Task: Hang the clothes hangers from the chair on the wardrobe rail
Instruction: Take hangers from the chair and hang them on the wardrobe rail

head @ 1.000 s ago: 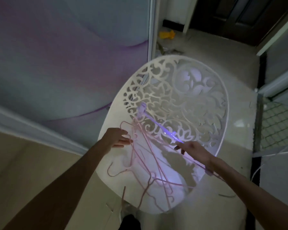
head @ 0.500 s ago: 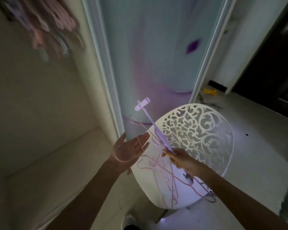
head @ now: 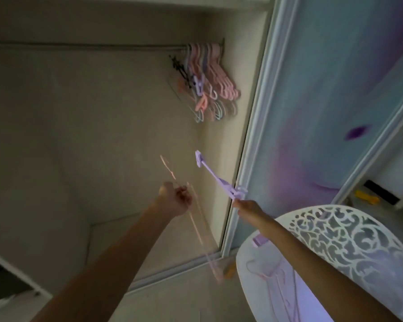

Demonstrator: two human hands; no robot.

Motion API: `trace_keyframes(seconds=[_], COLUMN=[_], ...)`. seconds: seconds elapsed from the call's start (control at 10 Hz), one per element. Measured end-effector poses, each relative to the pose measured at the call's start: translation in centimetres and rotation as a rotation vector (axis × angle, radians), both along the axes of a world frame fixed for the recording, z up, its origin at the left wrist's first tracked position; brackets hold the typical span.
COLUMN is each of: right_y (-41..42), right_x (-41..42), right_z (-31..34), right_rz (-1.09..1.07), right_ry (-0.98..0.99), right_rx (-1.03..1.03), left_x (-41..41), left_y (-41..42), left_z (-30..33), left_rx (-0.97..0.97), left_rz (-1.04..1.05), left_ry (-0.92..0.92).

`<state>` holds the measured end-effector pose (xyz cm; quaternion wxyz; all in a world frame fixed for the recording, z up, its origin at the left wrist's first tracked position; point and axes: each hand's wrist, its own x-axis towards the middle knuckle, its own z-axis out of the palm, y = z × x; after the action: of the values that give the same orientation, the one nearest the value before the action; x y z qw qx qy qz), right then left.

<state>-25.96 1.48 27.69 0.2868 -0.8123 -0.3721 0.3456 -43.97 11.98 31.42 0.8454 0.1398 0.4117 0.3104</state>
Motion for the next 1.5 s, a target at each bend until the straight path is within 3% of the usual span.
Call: trace_keyframes(seconds=[0.2,0.3,0.6,1.0,1.2,1.4,1.5], right_y=[6.3,9.6,18.4,30.9,39.0,43.2,43.7], right_x=[-4.2,-7.2,-11.1,-7.3,-5.3,-5.0,-4.5], right_z=[6.3,9.7,17.3,25.3,23.6,21.0,20.2], right_rz=[0.1,0.157,0.148,0.169,0.112,0.144,0.106], right_ry=[-0.516,-0.752,-1.113,-1.12,-1.036,-1.337,-1.347], right_rx=[0.016,0.039,0.052,0.273,0.244,-0.125,-0.245], left_x=[-9.9,-13.1,-14.2,-9.3,-9.1,-8.5,-8.4], left_y=[9.2,13.5,22.2,29.1,32.5,35.3,36.2], left_z=[5.0,7.4,12.1,15.5,15.3,15.3,15.2], left_rx=[0.151,0.26,0.643,0.81,0.84,0.813,0.851], left_rz=[-0.083,-0.101,-0.015,0.061,-0.016,-0.1,-0.139], left_ry=[0.197,0.179,0.375,0.5,0.597,0.61,0.656])
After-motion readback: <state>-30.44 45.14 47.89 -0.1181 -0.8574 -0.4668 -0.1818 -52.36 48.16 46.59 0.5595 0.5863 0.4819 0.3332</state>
